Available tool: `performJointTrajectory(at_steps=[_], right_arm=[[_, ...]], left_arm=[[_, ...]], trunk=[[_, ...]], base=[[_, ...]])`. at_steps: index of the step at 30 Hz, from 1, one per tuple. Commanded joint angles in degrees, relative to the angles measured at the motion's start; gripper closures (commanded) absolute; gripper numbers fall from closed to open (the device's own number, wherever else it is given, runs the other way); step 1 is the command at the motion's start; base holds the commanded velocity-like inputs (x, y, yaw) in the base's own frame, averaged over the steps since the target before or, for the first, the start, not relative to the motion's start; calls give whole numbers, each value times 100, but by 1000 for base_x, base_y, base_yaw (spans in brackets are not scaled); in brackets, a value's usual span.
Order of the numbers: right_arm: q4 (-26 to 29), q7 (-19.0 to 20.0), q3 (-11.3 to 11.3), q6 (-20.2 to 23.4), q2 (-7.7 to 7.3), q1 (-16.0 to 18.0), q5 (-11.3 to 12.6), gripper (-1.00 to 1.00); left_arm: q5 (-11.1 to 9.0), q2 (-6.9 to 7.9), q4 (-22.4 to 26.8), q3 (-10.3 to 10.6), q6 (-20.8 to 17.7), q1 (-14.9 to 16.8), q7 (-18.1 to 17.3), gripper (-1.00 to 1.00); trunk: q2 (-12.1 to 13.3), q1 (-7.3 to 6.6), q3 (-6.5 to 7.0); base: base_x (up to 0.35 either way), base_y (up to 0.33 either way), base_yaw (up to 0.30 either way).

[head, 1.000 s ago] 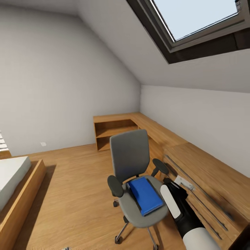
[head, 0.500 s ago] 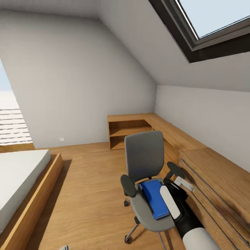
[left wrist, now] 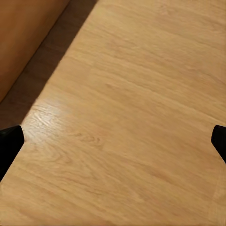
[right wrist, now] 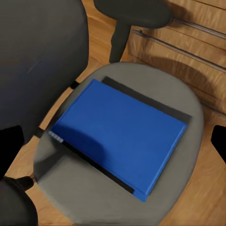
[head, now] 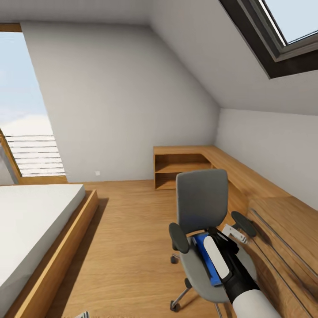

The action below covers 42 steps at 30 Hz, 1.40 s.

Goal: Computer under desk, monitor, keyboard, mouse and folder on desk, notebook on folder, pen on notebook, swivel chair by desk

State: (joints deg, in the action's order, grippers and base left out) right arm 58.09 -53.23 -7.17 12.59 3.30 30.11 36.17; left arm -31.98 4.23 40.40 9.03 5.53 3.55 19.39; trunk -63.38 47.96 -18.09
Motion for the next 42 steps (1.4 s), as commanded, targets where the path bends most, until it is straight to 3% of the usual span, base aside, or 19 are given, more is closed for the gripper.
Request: performJointTrajectory(at_steps=[1,6,42], right_arm=[[10,-34,-8,50,-3,3,11,-100],[15,-31,-16,52,-4,3,12,-100],[41,48,56,42,-26,3,27,-100]], left_arm=[[-61,7,10,43,37,6,50,-100],[-75,2,116,17,33,6,80,-100],[-55,-10,205,55,10,6,82,-100]], trunk=[[-5,0,-7],[-5,0,-7],[-1448,791,-654]], base=[[0,0,129],[0,0,63],[0,0,2]])
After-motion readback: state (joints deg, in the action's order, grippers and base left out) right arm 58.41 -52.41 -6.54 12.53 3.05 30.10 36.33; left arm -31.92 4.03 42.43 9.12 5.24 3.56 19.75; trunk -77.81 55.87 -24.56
